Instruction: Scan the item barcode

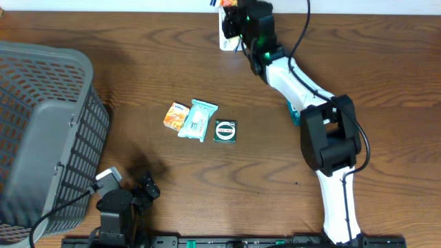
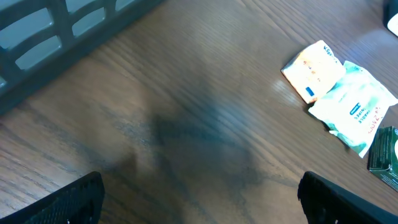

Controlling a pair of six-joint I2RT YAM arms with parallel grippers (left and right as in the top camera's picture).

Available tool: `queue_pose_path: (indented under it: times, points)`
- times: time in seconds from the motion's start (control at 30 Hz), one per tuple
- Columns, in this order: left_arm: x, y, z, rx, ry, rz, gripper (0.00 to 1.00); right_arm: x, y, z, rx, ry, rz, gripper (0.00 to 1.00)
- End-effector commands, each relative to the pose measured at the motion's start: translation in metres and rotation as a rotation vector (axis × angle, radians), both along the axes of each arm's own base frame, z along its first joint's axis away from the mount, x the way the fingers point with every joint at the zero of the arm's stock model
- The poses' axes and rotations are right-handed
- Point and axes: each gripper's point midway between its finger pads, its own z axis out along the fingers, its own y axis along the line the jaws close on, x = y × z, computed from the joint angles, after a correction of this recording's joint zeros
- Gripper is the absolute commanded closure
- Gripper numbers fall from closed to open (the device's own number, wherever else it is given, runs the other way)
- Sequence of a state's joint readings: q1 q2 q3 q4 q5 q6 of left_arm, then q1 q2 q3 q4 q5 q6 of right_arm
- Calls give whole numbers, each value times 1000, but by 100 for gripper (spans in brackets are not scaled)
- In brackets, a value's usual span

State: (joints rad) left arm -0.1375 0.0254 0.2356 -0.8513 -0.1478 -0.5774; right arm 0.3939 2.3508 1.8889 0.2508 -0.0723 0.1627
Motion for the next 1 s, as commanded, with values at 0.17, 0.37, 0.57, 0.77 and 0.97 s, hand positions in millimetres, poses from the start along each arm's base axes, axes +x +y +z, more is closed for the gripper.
queue_pose_path:
  times: [0.17, 0.37, 0.57, 0.77, 0.97]
  points:
    - [-11, 7, -12, 31, 62, 23, 2, 4, 9, 10, -18, -22, 1, 99]
    - [-11, 7, -12, 30, 62, 22, 2, -3, -11, 33, -65, 92, -18, 99]
    - [-11, 7, -12, 31, 62, 22, 2, -30, -130, 96, -169, 189, -325, 99]
    - [-11, 7, -12, 31, 62, 22, 2, -79, -310, 118, -374, 305, -866, 99]
    - [-11, 7, -12, 31, 62, 22, 2, -129, -480, 80, -540, 496, -1271, 99]
